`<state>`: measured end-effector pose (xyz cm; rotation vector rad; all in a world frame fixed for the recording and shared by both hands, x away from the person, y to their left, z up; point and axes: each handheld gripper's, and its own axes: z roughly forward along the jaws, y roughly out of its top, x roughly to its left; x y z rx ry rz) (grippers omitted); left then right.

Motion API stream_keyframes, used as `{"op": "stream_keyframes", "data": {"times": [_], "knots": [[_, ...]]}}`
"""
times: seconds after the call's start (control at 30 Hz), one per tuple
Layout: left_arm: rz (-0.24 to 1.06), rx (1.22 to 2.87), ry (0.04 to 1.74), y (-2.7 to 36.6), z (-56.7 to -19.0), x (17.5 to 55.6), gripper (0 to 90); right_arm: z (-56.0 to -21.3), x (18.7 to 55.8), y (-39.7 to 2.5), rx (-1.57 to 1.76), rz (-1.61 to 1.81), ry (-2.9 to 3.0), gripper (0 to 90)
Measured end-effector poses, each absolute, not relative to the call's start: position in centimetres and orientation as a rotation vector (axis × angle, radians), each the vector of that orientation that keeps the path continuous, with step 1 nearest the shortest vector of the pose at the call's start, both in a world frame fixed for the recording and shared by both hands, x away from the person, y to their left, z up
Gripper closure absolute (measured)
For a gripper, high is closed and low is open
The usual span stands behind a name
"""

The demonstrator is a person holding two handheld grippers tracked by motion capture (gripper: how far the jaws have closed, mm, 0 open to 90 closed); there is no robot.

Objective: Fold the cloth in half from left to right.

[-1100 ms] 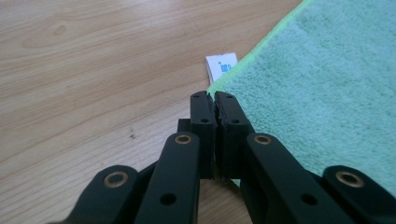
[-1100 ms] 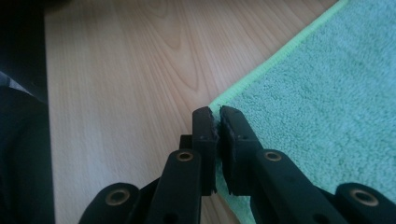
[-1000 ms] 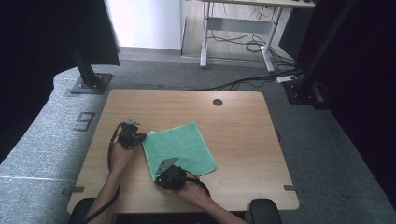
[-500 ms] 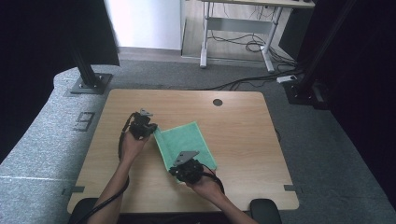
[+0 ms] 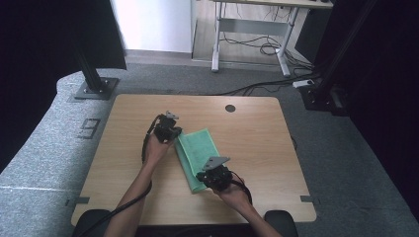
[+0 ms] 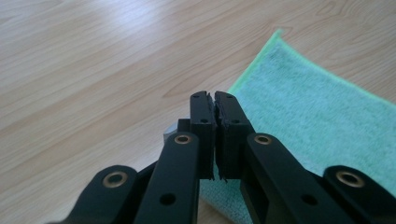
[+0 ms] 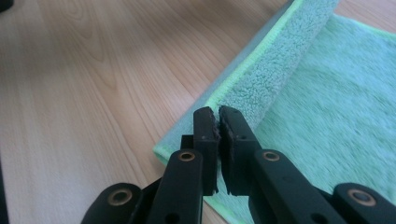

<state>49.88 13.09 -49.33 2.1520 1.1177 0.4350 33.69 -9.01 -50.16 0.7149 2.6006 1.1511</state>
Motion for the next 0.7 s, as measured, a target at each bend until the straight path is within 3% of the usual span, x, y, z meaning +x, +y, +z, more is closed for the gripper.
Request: {"op": "stream_keyframes", "data": {"times": [0.7], "knots": [[0.449,2.221,1.039,8.2,-49.1,51.8,86.2,-50.4,34.5,-12.8,0.796,1.113,2.552,84.5]]}}
